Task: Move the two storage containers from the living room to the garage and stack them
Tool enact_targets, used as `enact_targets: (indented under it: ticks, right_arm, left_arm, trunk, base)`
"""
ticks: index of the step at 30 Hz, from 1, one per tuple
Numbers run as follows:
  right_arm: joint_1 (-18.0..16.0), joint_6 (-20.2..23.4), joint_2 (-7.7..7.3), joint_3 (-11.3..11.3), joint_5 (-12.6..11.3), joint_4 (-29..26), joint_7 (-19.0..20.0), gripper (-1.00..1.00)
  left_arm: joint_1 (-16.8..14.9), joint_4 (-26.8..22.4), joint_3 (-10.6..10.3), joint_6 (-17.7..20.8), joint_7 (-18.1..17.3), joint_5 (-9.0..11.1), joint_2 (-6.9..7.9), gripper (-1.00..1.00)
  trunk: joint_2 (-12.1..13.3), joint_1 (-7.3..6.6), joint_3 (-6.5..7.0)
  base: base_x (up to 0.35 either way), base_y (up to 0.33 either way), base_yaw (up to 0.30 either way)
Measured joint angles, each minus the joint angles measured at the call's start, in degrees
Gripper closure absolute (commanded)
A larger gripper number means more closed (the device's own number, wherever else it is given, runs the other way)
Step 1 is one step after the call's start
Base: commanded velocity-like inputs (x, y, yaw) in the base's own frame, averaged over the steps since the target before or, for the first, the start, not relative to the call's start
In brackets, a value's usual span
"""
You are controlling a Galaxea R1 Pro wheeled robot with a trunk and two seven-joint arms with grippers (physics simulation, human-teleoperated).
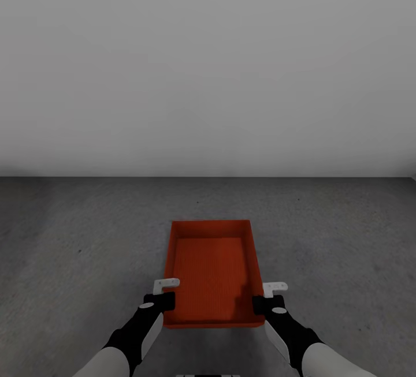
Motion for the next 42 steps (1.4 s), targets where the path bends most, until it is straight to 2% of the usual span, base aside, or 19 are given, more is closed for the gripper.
enact_targets:
  ticks: [6, 7, 8, 9, 28, 36, 42]
  right_arm:
    - [0.0, 0.02, -0.01, 0.0, 0.03, -0.01, 0.02, 1.0]
    - [0.0, 0.05, 0.01, 0.0, 0.04, -0.02, -0.01, 1.0]
    - [0.02, 0.15, 0.08, -0.92, -1.4, -1.08, -1.05, -1.0]
    - [-0.03, -1.91, 0.09, -1.92, -0.39, -2.18, -0.95, -1.0]
    - [-0.02, -1.93, 0.19, -1.88, -0.41, -2.21, -0.86, -1.0]
    - [-0.02, -1.93, 0.13, -1.96, -0.41, -2.21, -0.79, -1.0]
    - [-0.02, -1.93, 0.22, -1.97, -0.41, -2.21, -0.78, -1.0]
  left_arm:
    - [0.0, 0.03, 0.0, -0.02, 0.0, 0.02, 0.0, 1.0]
    - [0.0, 0.04, -0.01, -0.02, -0.01, 0.06, 0.02, -1.0]
    - [0.04, 0.2, 0.65, 0.09, 0.27, -0.17, 0.03, -1.0]
    - [0.06, 0.25, 0.79, 0.33, 0.34, -0.17, 0.05, -1.0]
    - [0.06, -0.43, 0.9, 0.09, 0.35, 0.05, 0.14, -1.0]
    - [0.06, -0.56, 2.52, 0.14, 0.44, 2.51, 0.13, -1.0]
    - [0.06, -0.58, 2.67, 0.15, 0.44, 3.0, 0.11, -1.0]
  trunk:
    - [0.0, 0.0, 0.0]
    - [0.0, 0.0, 0.0]
    - [0.0, 0.0, -0.01]
    - [0.0, 0.0, 0.0]
    - [0.0, 0.0, 0.0]
    - [0.0, 0.0, 0.0]
    - [0.0, 0.0, 0.0]
  base:
    - [0.0, 0.0, 0.0]
    - [0.0, 0.0, 0.0]
    - [0.0, 0.0, 0.0]
    - [0.0, 0.0, 0.0]
    - [0.0, 0.0, 0.0]
    - [0.0, 0.0, 0.0]
    - [0.0, 0.0, 0.0]
